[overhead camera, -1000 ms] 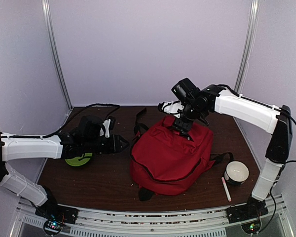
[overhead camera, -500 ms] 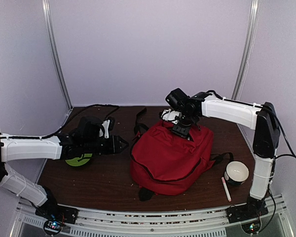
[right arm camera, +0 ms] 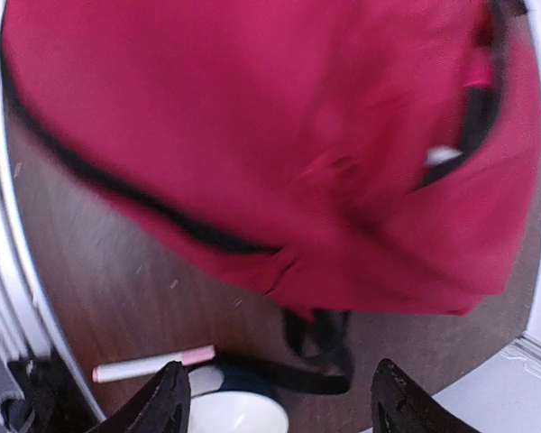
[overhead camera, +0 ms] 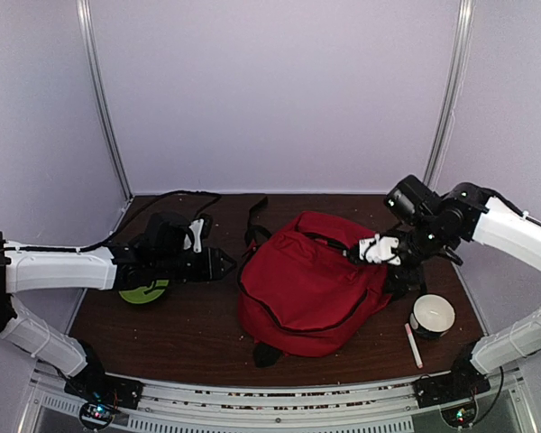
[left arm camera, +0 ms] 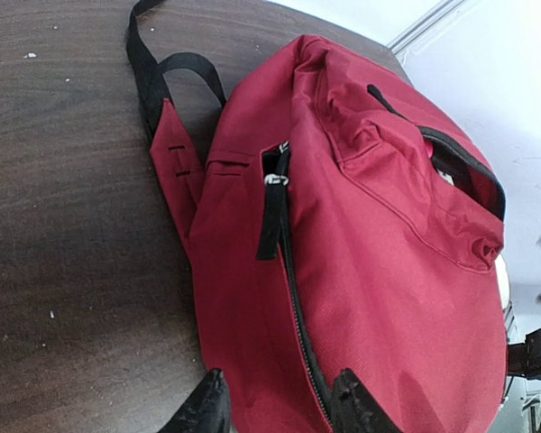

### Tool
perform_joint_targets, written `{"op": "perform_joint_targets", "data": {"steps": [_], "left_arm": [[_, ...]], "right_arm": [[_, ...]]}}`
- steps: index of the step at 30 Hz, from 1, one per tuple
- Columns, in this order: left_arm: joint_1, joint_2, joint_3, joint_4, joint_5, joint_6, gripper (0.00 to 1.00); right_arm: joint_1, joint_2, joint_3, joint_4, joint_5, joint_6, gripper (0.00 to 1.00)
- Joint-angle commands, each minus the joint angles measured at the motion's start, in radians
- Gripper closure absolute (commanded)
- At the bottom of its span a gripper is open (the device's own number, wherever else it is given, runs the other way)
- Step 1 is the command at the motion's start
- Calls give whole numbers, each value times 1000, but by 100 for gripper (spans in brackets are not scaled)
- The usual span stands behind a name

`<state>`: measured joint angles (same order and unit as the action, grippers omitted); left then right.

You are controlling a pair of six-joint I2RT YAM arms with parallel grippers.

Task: Pack the student bag
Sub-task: Move the pen to the corner of the board.

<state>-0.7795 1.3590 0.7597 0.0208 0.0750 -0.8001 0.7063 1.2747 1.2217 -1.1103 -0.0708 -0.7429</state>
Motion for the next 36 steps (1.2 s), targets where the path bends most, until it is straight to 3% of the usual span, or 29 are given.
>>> {"op": "perform_joint_targets", "data": {"steps": [1, 6, 13, 22, 36], "left_arm": [[5, 29, 50, 19, 9, 28, 58], [5, 34, 46, 31, 11, 17, 58], [4, 8, 16, 47, -2, -8, 58], [5, -11, 32, -2, -24, 19, 58], [5, -29, 49, -13, -17, 25, 58]], "right_arm": [[8, -95, -212, -193, -22, -367, 30], [141, -201, -387, -181, 79, -521, 28], [287, -227, -574, -9, 170, -602, 28], [305, -236, -722, 138, 250, -710, 30], [305, -209, -841, 305, 310, -831, 44]]}}
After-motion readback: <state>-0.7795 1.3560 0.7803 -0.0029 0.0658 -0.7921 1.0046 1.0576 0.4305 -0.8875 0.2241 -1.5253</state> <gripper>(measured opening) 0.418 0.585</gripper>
